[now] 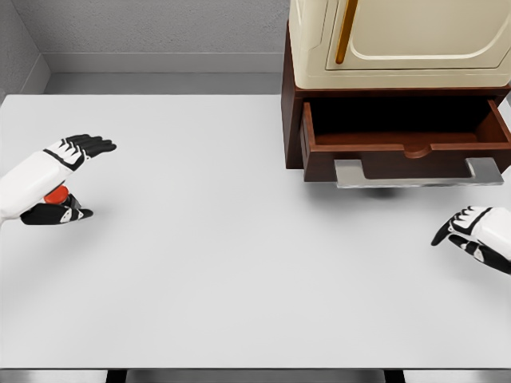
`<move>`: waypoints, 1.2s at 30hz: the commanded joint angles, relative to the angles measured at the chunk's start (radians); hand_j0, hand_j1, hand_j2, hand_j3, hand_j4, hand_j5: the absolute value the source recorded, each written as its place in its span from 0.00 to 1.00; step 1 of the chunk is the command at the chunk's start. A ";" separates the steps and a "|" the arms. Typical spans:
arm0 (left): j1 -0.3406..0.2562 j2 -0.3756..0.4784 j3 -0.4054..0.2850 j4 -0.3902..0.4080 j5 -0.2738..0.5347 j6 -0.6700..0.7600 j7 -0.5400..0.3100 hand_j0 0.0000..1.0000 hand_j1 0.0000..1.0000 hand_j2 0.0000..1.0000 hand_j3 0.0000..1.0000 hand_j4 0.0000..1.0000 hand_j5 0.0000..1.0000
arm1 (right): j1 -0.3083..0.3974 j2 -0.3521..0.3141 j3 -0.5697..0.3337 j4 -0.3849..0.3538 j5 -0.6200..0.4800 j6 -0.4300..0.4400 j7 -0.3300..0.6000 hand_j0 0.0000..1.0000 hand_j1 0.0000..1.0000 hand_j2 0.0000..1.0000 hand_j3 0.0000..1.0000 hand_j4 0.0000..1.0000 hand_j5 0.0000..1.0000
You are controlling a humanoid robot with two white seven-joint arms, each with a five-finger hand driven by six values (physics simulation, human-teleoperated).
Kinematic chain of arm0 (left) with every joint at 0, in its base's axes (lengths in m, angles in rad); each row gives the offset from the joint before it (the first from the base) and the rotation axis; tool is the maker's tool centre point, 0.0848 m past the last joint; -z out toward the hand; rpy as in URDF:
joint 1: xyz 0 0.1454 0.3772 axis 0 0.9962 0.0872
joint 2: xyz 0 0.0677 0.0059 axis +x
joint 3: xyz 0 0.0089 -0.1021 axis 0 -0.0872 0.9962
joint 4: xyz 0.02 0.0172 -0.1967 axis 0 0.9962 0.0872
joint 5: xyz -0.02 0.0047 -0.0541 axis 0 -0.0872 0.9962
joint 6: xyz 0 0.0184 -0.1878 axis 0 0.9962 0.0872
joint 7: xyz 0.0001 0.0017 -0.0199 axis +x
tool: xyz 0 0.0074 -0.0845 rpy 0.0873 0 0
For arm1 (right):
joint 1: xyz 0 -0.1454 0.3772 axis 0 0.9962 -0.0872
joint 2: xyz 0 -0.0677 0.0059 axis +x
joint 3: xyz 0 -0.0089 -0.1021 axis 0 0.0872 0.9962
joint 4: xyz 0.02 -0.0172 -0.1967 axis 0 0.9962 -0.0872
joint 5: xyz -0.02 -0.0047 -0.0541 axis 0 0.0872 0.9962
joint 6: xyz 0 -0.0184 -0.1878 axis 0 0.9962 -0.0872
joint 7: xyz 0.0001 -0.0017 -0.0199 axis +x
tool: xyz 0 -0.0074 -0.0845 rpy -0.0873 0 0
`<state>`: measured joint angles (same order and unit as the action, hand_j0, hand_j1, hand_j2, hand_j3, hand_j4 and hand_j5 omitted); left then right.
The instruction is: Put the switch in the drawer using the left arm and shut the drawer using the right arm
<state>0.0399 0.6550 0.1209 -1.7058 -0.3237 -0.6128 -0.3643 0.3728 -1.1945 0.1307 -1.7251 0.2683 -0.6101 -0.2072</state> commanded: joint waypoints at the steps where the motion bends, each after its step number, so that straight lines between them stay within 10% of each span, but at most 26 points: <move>1: -0.002 -0.008 0.008 0.000 0.009 0.002 0.002 1.00 1.00 1.00 1.00 1.00 1.00 | 0.000 -0.002 -0.002 -0.017 0.000 -0.001 -0.003 0.42 0.42 0.42 0.42 0.42 0.42; 6: -0.002 -0.018 0.052 0.041 0.049 0.002 0.008 1.00 1.00 1.00 1.00 1.00 1.00 | -0.002 -0.002 -0.005 -0.027 -0.001 -0.001 0.005 0.43 0.43 0.43 0.43 0.43 0.43; 12: 0.011 0.041 0.026 0.143 0.373 0.002 0.005 1.00 1.00 1.00 1.00 1.00 1.00 | 0.000 -0.027 -0.009 -0.034 -0.003 -0.001 0.006 0.44 0.44 0.44 0.44 0.44 0.44; 20: 0.100 0.040 0.023 0.132 0.407 0.002 0.004 1.00 1.00 1.00 1.00 1.00 1.00 | 0.000 -0.025 -0.010 -0.037 -0.001 -0.001 0.003 0.45 0.45 0.45 0.45 0.45 0.45; 36: 0.055 -0.026 -0.078 0.264 0.574 0.010 -0.001 1.00 1.00 1.00 1.00 1.00 1.00 | 0.000 -0.028 -0.009 -0.036 -0.003 -0.001 0.005 0.47 0.47 0.47 0.47 0.47 0.47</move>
<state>0.0921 0.6293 0.0524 -1.4505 0.2318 -0.6061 -0.3647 0.3728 -1.2213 0.1215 -1.7619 0.2712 -0.6102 -0.2023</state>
